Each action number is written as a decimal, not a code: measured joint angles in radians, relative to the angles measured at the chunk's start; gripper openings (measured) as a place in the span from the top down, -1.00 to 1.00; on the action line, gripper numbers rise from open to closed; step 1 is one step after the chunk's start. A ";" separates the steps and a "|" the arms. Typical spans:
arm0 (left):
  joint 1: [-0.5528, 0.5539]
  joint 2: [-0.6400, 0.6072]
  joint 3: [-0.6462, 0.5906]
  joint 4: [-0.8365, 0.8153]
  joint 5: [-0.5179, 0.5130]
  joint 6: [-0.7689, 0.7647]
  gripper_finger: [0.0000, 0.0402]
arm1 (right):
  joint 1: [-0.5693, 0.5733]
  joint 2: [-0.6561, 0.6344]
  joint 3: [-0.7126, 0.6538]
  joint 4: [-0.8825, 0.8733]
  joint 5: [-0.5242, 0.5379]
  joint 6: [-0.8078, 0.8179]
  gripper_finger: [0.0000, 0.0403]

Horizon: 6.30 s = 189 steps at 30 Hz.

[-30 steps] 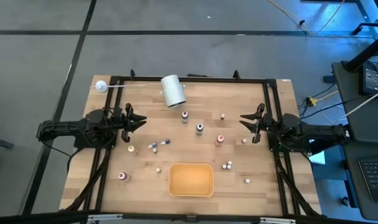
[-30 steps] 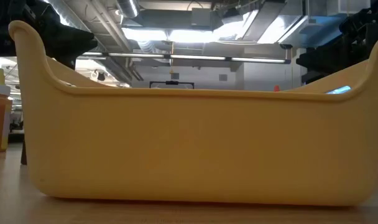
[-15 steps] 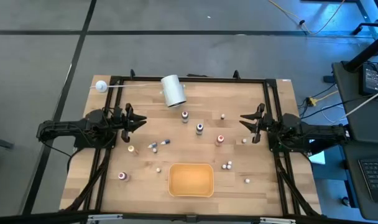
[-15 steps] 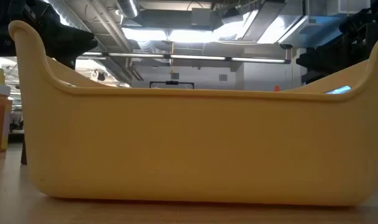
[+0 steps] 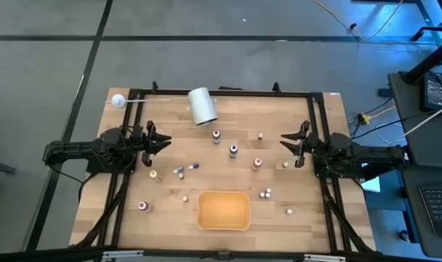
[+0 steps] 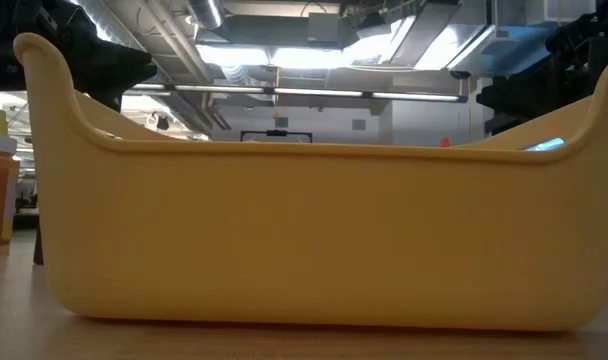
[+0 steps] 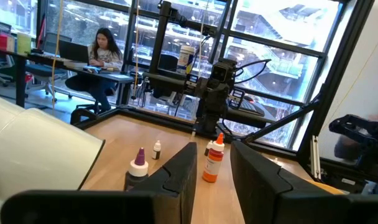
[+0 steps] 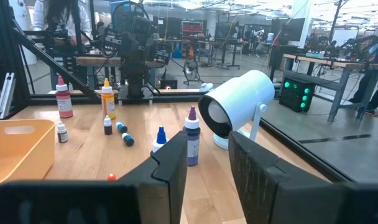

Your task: Pick & Place food coloring

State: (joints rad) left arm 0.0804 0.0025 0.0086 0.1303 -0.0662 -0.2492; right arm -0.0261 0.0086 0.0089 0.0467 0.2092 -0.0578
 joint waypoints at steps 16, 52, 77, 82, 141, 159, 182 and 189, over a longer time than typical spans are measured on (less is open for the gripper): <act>0.000 0.000 0.000 0.000 0.000 0.000 0.55 | 0.000 0.000 0.000 0.000 0.000 0.001 0.41; 0.000 0.000 0.000 0.000 0.000 0.000 0.53 | 0.000 0.000 0.000 0.000 0.000 0.000 0.41; 0.000 0.000 0.000 0.000 0.000 0.000 0.55 | 0.000 0.000 0.000 0.000 0.000 0.000 0.41; 0.000 0.000 0.000 0.000 0.000 0.000 0.54 | 0.000 0.000 0.000 0.000 0.000 0.000 0.41; 0.000 0.009 0.024 0.113 -0.065 -0.158 -0.05 | 0.000 0.000 0.000 0.000 0.000 0.031 0.41; -0.136 0.675 0.662 -0.735 -0.088 -0.286 0.00 | 0.000 0.000 0.000 0.003 0.026 0.024 0.41; -0.356 1.241 0.868 -1.221 0.000 -0.825 0.01 | 0.000 0.000 0.000 0.003 0.026 0.031 0.41; -0.394 1.306 0.868 -1.300 0.002 -0.899 0.01 | 0.000 0.000 0.000 0.003 0.026 0.079 0.41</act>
State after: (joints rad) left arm -0.3135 1.3087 0.8764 -1.1694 -0.0640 -1.1481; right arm -0.0257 0.0090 0.0086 0.0501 0.2352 0.0209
